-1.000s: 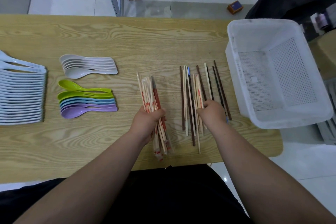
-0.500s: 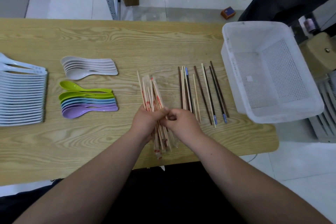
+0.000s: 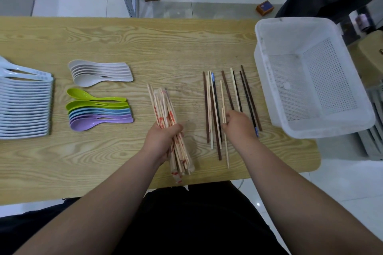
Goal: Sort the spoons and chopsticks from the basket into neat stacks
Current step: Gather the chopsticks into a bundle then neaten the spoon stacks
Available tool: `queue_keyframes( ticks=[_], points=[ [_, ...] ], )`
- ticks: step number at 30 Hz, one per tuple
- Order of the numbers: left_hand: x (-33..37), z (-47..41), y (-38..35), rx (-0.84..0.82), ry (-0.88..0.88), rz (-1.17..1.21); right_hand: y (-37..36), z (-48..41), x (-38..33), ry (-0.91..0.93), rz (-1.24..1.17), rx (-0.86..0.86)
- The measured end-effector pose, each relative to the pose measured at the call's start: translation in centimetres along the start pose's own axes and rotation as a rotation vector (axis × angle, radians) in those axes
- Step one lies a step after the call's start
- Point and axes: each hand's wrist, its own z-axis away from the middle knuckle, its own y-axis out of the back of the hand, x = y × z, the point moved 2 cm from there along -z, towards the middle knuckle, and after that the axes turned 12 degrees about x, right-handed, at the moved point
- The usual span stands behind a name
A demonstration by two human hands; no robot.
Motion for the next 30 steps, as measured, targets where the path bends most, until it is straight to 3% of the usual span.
queue_keyframes(
  ticks=[12, 15, 20, 30],
  points=[
    [-0.1, 0.0, -1.6, -0.011, 0.010, -0.025, 0.1, -0.9, -0.3, -0.084, 0.118, -0.157],
    [0.1, 0.0, -2.0, -0.011, 0.022, -0.018, 1.2, -0.7, 0.0, -0.077, 0.027, -0.108],
    [0.0, -0.4, -2.6, 0.018, 0.021, -0.029, 4.5, -2.9, 1.1, -0.077, -0.173, 0.130],
    [0.1, -0.5, -3.3, -0.004, 0.017, -0.050, 3.0, -4.5, 2.5, -0.117, -0.045, 0.053]
  ],
)
